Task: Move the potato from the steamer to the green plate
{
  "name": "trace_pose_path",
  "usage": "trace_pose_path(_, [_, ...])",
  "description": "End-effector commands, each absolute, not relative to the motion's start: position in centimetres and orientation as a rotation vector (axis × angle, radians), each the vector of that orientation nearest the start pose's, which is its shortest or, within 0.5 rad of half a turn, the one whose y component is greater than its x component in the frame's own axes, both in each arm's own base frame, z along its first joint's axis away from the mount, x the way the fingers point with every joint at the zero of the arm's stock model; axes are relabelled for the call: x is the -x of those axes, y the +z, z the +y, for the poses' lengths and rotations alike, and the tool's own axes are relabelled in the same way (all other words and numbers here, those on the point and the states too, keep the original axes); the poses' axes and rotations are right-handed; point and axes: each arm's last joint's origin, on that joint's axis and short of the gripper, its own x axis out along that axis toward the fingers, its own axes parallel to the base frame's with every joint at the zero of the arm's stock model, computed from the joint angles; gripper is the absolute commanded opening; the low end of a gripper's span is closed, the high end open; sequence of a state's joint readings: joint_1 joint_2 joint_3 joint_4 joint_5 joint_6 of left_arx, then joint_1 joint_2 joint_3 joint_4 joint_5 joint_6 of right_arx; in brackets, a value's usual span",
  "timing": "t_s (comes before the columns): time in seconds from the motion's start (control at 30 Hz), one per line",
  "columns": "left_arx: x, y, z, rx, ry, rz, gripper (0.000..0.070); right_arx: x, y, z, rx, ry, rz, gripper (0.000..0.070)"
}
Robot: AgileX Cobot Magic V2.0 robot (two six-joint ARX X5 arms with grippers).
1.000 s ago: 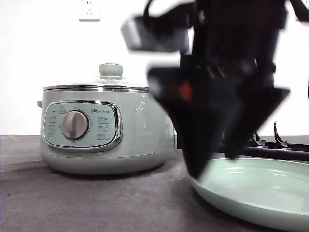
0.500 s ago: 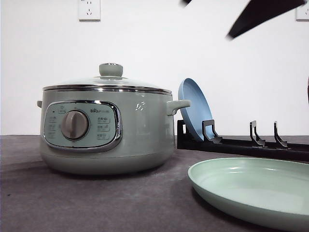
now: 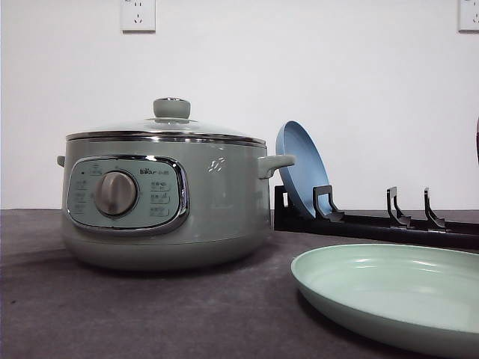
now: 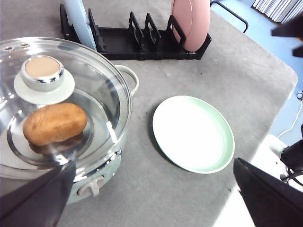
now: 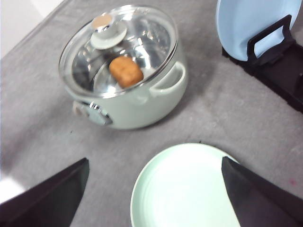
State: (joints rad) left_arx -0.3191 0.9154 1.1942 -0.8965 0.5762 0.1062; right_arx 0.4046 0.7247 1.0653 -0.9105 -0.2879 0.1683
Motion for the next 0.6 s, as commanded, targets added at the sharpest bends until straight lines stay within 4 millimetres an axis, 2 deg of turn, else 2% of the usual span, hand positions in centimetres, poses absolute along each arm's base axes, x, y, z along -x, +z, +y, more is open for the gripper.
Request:
trace_pose_path(0.0, [-14.3,39.0,-6.5,-0.011,-0.908,0.573,0.07,-9.9,36.9,5.2,-0.107,0.635,0.617,0.0626])
trace_pose_path(0.07, [-14.6,38.9,-6.6,0.002,-0.897,0.585,0.07,-9.7,36.9,5.1,-0.108,0.635,0.619,0.0664])
trace_pose_path(0.27, [-16.2,38.7,-7.0,0.027,-0.851,0.628,0.07,-9.7,36.9,5.2,-0.122,0.662,0.627,0.0667])
trace_pose_path(0.57, [-20.6,40.4,-9.2,-0.038,-0.684,0.752,0.07,-9.7,36.9,5.2,-0.124,0.677,0.626,0.0666])
